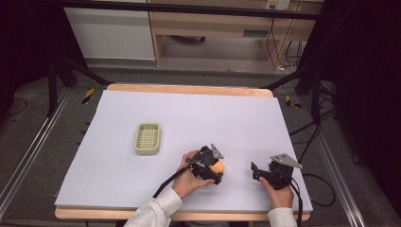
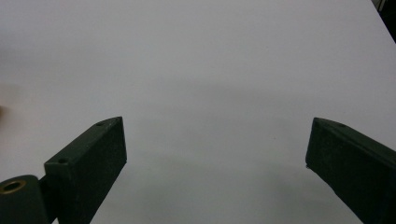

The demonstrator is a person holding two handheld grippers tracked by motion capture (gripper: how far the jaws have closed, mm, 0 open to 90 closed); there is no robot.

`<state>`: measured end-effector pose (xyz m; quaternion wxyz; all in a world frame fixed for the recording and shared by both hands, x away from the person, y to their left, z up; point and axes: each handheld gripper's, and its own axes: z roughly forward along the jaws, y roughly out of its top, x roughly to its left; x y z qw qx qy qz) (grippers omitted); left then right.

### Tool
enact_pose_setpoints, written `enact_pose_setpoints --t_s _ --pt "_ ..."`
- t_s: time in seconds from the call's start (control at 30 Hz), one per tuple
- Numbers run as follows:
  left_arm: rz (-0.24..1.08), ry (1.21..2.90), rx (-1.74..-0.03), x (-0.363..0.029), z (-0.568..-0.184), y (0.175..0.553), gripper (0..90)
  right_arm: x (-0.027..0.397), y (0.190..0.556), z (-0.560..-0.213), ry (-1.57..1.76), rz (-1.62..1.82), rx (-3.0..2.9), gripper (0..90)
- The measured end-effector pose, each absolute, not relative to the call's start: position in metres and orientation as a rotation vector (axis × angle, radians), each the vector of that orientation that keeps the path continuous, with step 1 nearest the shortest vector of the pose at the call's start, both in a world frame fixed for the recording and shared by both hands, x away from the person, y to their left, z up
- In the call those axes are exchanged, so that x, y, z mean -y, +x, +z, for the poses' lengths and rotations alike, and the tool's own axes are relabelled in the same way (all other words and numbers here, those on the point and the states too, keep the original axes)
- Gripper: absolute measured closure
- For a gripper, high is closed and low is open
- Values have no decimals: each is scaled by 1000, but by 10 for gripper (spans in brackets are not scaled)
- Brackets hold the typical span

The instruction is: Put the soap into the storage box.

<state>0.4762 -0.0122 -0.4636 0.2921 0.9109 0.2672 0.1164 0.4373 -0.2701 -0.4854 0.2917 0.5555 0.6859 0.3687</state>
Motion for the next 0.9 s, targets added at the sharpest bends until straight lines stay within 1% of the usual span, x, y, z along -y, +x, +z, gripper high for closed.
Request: enact_pose_setpoints --t_s 0.37,0.9 --pt "304 2442 -714 16 -467 478 255 270 437 -485 1480 983 -1830 56" --pt "306 2441 -747 17 -468 477 262 270 437 -485 1483 981 -1831 56"
